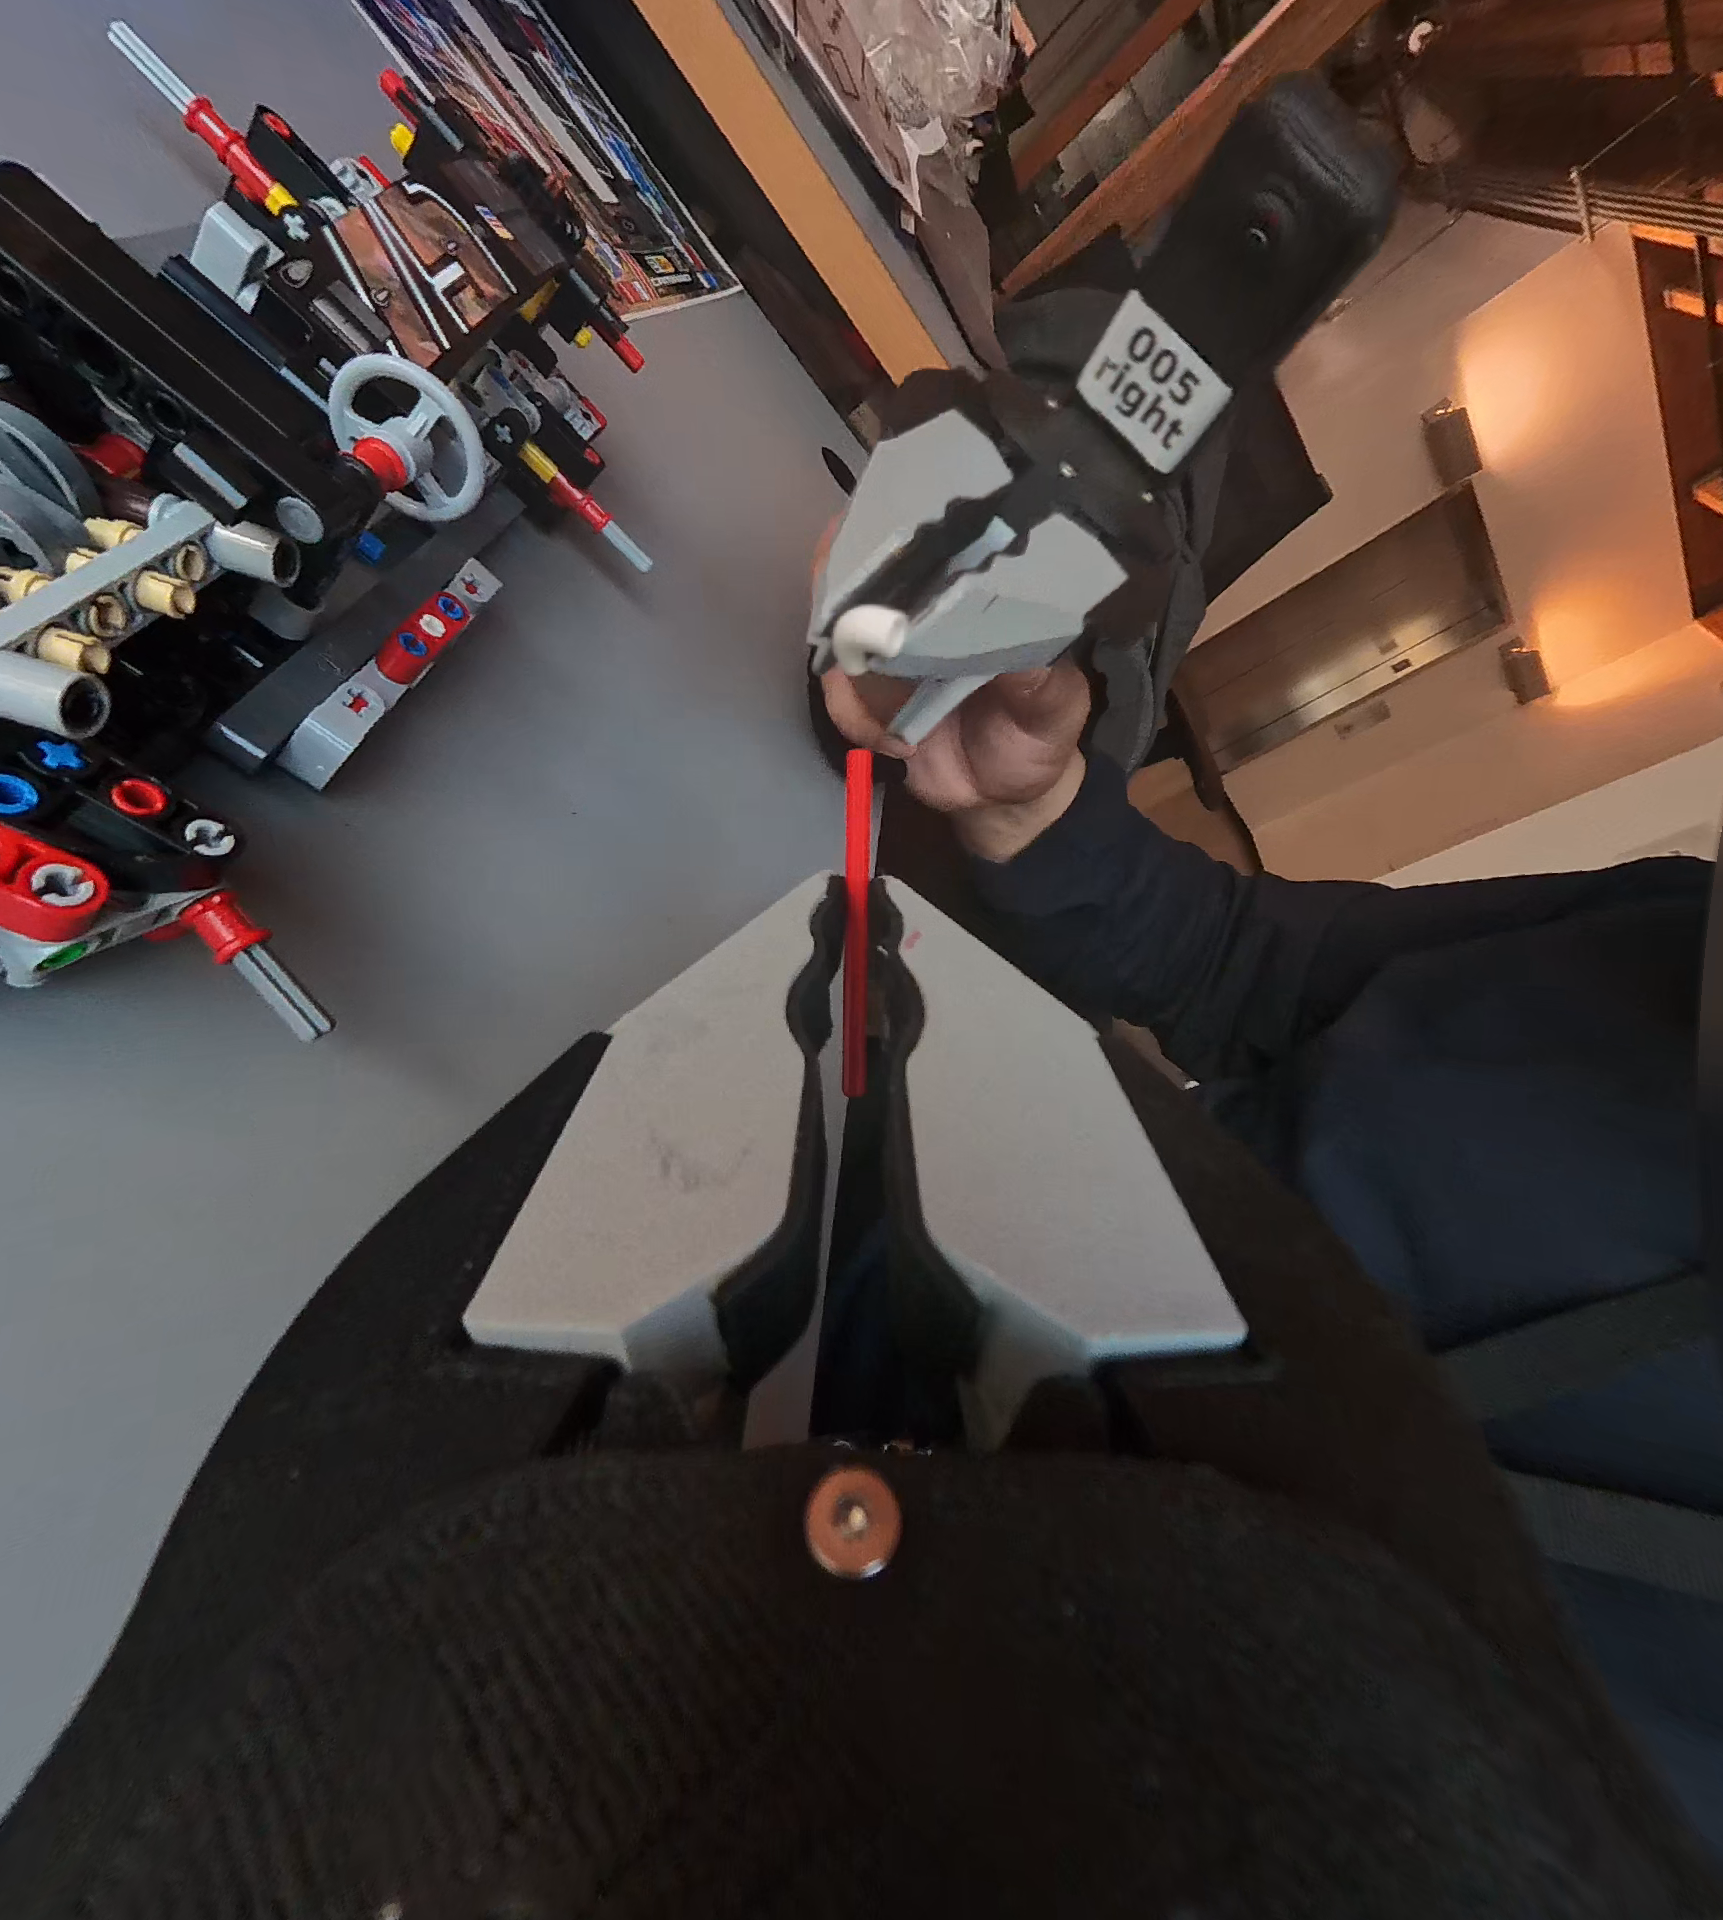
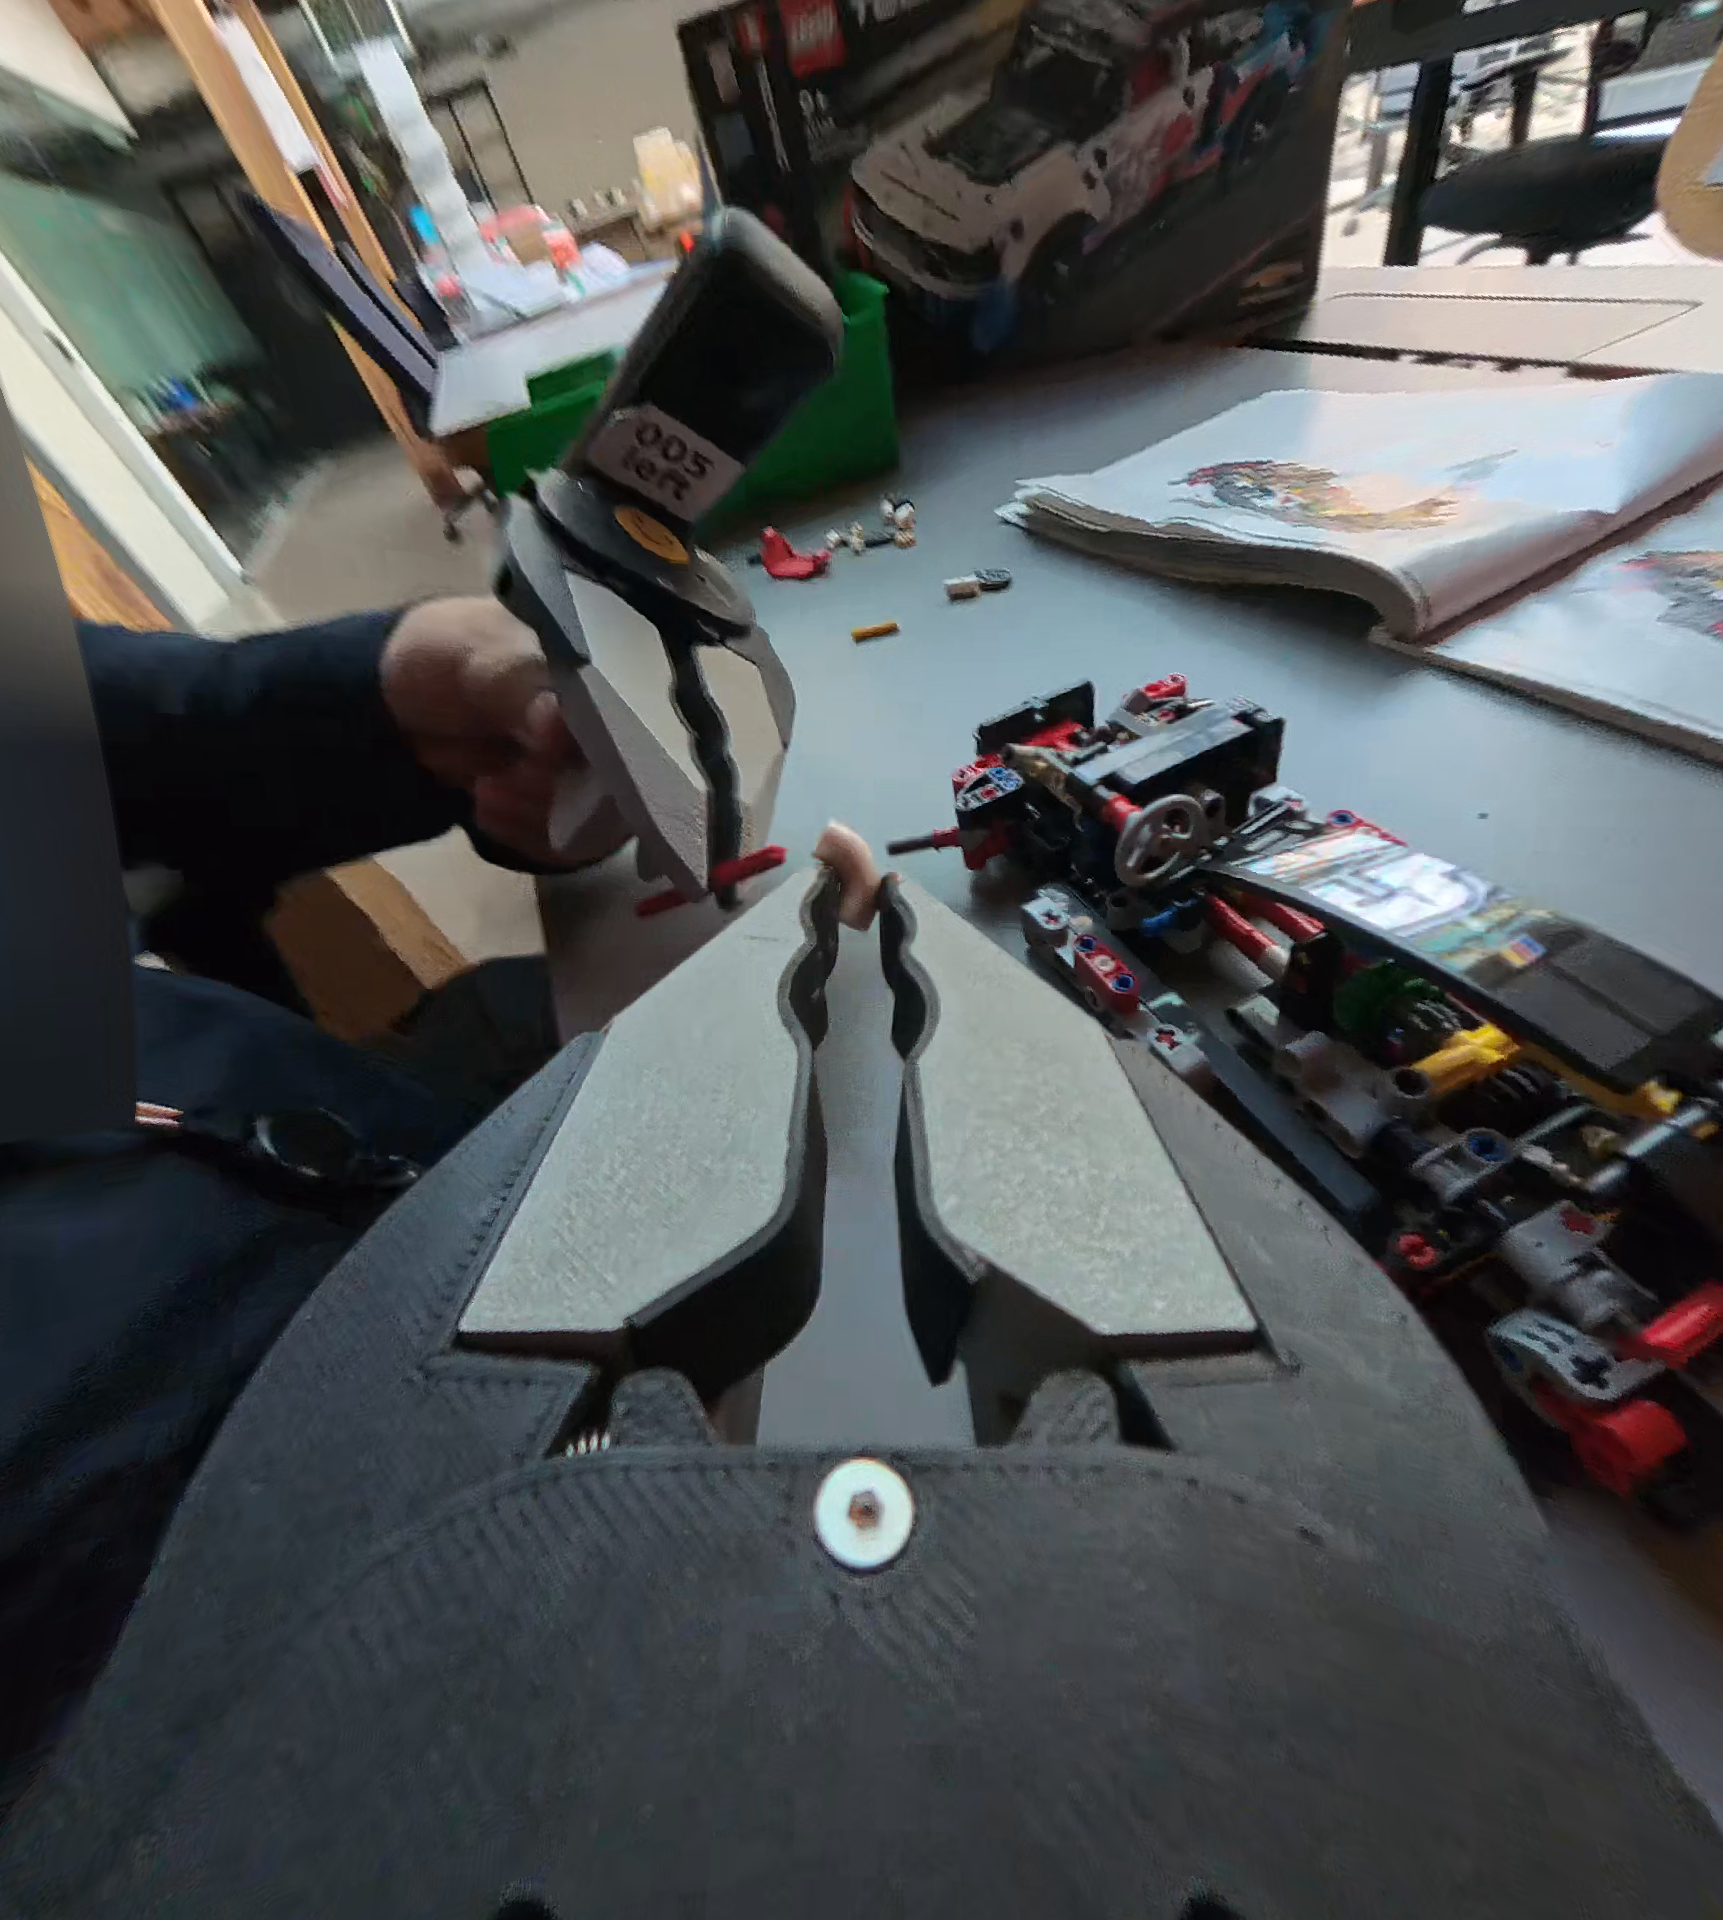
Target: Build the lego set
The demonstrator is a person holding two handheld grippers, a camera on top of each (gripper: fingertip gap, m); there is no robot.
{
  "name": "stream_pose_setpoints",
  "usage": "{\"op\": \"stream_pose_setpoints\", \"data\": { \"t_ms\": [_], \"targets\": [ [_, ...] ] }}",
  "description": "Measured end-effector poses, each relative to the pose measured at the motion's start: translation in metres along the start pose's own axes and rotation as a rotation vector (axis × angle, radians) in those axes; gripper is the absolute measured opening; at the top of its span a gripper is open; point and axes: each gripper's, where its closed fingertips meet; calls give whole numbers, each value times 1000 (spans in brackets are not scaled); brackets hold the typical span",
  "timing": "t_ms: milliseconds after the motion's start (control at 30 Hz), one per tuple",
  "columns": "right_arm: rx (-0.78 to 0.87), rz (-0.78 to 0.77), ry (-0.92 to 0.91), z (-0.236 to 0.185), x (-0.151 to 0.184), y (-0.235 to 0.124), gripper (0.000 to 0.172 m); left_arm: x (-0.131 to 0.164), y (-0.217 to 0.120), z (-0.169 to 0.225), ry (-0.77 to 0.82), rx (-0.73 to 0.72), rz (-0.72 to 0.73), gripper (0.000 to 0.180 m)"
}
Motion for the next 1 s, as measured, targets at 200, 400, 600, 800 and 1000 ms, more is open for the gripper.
{"op": "stream_pose_setpoints", "data": {
  "t_ms": [200, 400, 600, 800, 1000],
  "targets": [
    [39, -61, -114, -6, 12, 9, 5, 2, 3, -1, -17, 4, -1, 2],
    [38, -62, -138, -9, 12, 10, 5, 2, 2, -2, -26, 1, 7, 2],
    [39, -66, -141, -8, 13, 11, 5, 3, 3, -1, -29, 2, 1, 2],
    [39, -69, -144, -9, 13, 11, 5, 3, 4, -1, -32, 2, 2, 2],
    [85, -88, -223, -7, 18, 13, 5, 6, 2, -8, -41, -20, -7, 2]
  ]
}}
Point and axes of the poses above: each gripper's, where its closed fingertips meet, y out along the fingers, x out of its underside, z = x × y across the jaws, and after that the axes turned 13 degrees about x, right-handed
